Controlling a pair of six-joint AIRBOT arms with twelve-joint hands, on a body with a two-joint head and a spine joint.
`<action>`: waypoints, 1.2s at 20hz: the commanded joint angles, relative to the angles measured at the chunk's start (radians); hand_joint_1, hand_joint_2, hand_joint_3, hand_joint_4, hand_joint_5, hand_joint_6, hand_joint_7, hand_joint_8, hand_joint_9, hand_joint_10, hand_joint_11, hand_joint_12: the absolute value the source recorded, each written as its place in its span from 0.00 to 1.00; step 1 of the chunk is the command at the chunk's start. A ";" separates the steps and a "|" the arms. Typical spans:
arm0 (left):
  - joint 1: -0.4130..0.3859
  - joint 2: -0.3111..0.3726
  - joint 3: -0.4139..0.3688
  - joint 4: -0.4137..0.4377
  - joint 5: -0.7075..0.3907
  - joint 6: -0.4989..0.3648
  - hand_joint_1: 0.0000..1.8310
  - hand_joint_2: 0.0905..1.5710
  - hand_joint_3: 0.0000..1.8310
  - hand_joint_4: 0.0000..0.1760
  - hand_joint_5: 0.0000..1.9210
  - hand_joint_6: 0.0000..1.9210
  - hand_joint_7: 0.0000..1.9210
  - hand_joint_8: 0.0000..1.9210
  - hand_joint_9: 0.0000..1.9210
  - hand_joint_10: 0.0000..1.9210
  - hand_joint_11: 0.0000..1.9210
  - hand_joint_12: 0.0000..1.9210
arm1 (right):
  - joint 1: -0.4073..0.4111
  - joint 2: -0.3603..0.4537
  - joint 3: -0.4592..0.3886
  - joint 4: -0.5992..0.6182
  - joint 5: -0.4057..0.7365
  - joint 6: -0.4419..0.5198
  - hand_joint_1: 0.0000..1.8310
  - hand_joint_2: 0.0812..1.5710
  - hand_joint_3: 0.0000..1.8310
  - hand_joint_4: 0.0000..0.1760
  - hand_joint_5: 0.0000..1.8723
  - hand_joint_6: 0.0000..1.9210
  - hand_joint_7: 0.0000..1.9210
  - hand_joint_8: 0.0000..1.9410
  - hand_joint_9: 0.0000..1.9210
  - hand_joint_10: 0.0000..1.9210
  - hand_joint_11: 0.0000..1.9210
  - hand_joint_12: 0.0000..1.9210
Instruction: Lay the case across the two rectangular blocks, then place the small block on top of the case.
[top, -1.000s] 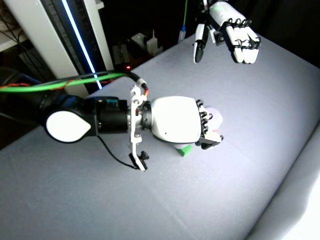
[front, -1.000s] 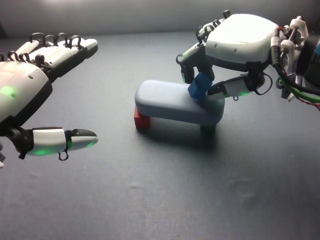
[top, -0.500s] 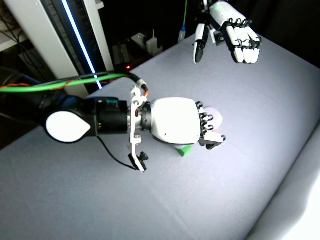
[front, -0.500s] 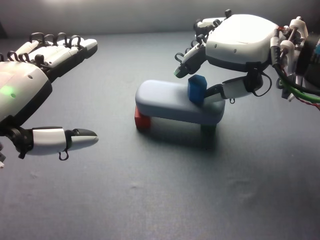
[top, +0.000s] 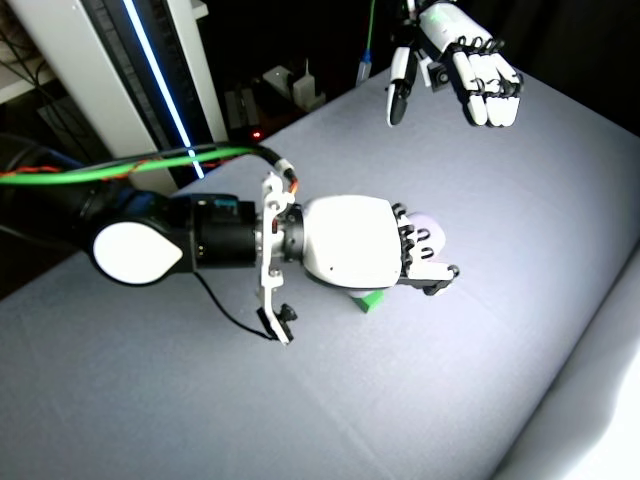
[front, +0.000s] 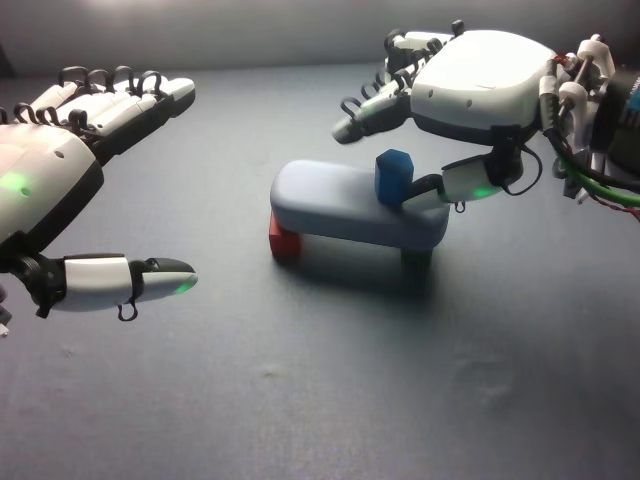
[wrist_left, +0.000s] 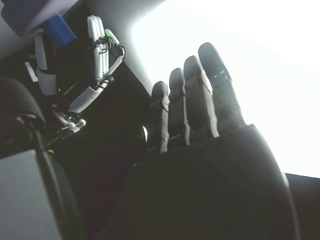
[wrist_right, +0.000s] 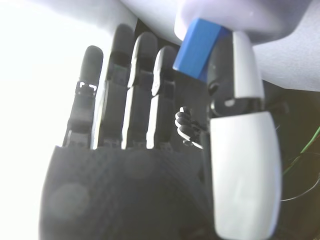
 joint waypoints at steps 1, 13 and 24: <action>-0.008 -0.005 0.004 0.009 -0.127 -0.004 0.50 0.52 0.00 0.12 0.09 0.00 0.10 0.00 0.11 0.00 0.00 0.39 | 0.015 0.003 -0.007 0.027 0.100 -0.002 0.52 0.62 0.00 0.51 0.13 0.00 0.17 0.00 0.20 0.00 0.00 0.58; 0.075 0.044 -0.038 -0.022 -0.304 -0.038 0.47 0.56 0.01 0.28 0.07 0.00 0.06 0.00 0.06 0.00 0.00 0.38 | -0.205 0.336 -0.245 0.306 0.590 -0.013 0.43 0.59 0.00 0.82 0.00 0.00 0.00 0.00 0.00 0.00 0.00 0.00; 0.139 0.058 -0.056 -0.022 -0.447 -0.112 0.37 0.56 0.00 0.63 0.00 0.00 0.00 0.00 0.00 0.00 0.00 0.11 | -0.683 0.429 -0.401 0.667 1.046 -0.014 0.42 0.66 0.00 0.61 0.04 0.00 0.06 0.00 0.07 0.00 0.01 0.14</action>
